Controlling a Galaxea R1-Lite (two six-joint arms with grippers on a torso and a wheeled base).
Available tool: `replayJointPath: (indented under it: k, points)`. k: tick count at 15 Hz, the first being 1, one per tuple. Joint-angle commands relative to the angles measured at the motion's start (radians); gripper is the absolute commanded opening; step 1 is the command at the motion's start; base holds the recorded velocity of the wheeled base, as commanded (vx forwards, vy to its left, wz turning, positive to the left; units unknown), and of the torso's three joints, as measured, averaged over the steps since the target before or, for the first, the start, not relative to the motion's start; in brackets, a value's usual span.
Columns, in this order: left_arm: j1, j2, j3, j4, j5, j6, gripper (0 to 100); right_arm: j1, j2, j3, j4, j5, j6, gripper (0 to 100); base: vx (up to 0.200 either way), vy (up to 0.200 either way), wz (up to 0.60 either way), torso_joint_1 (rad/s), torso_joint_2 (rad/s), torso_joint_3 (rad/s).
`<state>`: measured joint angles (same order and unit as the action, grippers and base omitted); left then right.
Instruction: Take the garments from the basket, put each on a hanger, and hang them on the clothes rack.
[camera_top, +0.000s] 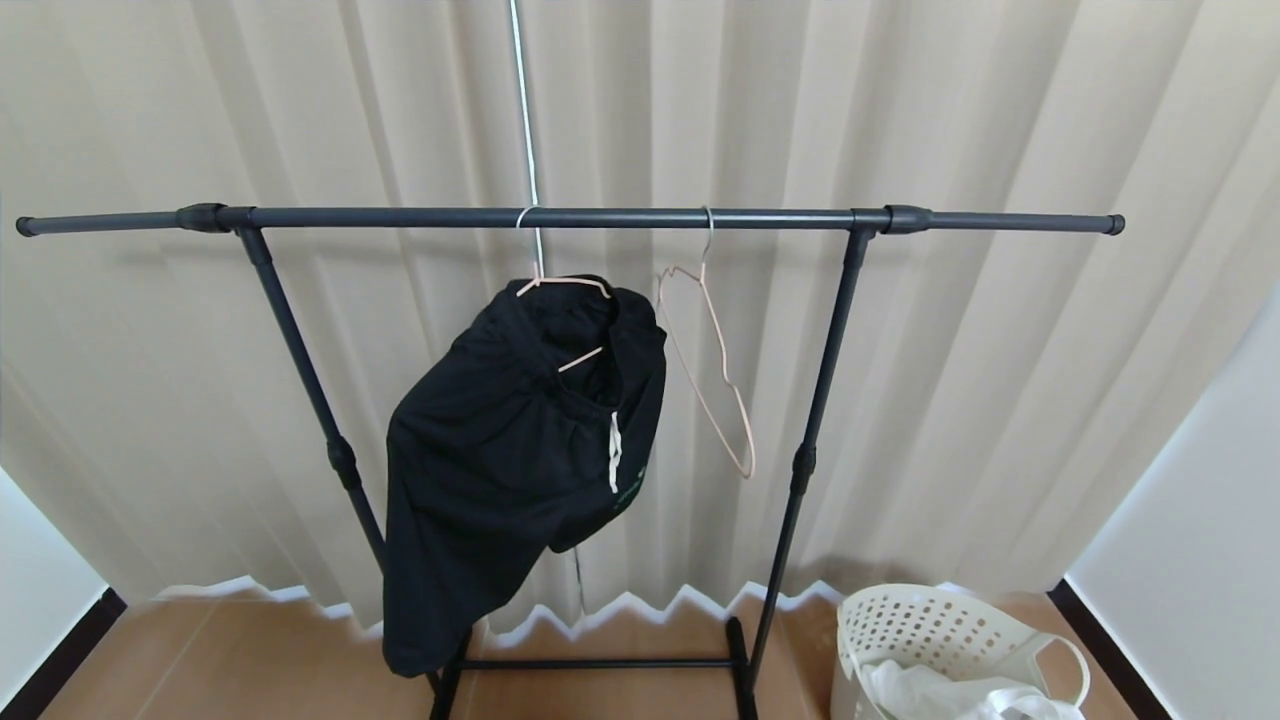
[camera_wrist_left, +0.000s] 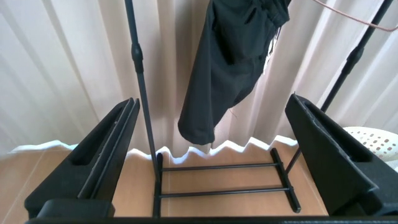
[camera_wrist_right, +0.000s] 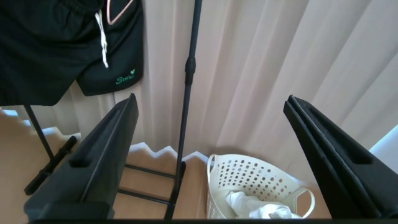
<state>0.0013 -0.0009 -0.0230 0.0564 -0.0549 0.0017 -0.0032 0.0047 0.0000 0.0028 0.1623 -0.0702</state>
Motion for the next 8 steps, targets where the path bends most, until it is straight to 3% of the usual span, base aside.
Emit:
replayJointPath:
  k: [1,8]
  points:
    - [0.0,0.001,0.0,0.0,0.0,0.0,100,0.0,0.001,0.0,0.0,0.0,0.0,100,0.0,0.0,0.0,-0.154,0.39,0.242]
    - [0.0,0.001,0.0,0.0,0.001,0.0,100,0.0,0.001,0.0,-0.001,-0.001,0.003,100,0.0,0.0,0.0,-0.187,0.5,0.31]
